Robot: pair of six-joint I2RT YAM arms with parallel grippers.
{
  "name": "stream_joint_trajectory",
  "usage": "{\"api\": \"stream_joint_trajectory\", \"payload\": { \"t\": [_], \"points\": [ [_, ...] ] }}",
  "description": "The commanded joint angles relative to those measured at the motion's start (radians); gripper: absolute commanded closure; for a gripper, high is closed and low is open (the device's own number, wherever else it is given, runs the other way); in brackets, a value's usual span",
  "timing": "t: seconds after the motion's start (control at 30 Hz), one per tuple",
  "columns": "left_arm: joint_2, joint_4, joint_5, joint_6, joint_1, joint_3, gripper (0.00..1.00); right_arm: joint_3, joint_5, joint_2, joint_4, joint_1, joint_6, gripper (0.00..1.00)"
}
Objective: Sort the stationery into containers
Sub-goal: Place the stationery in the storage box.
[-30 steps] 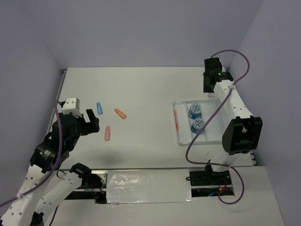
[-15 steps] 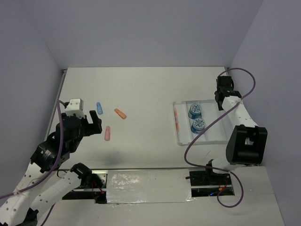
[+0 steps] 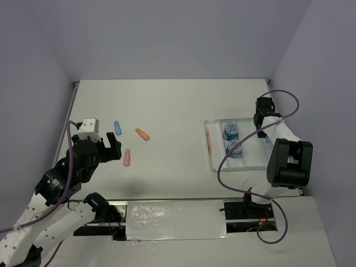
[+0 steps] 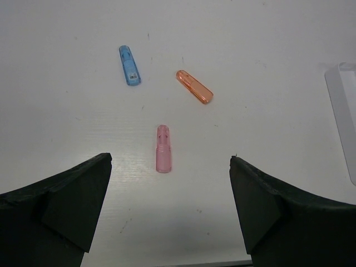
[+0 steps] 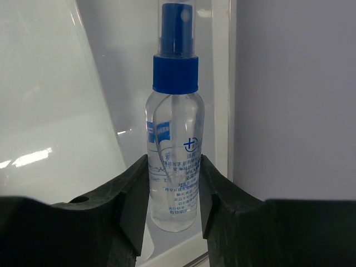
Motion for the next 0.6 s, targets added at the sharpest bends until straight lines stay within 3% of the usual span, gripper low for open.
{"api": "stream_joint_trajectory", "payload": {
  "t": [0.0, 0.1, 0.13, 0.17, 0.37, 0.57],
  "points": [
    [-0.003, 0.018, -0.029, -0.010, -0.007, 0.000, 0.01, -0.023, 0.023, -0.006, 0.069, -0.012, 0.023, 0.56],
    [-0.002, 0.016, -0.032, -0.011, -0.009, 0.002, 0.01, 0.002, 0.003, 0.020, 0.046, -0.012, 0.037, 0.43],
    [0.001, 0.016, -0.034, -0.011, -0.009, 0.000, 0.01, 0.032, 0.000, 0.026, 0.025, -0.012, 0.043, 0.20],
    [0.000, 0.015, -0.032, -0.013, -0.009, 0.000, 0.01, 0.048, -0.006, 0.034, 0.009, -0.010, 0.052, 0.04],
    [-0.002, 0.013, -0.038, -0.014, -0.010, 0.002, 0.01, 0.179, -0.036, 0.032, -0.077, -0.018, 0.106, 0.00],
    [-0.014, 0.007, -0.052, -0.020, -0.010, 0.003, 0.01, 0.371, -0.055, -0.087, -0.179, 0.000, 0.216, 0.00]
  ]
}}
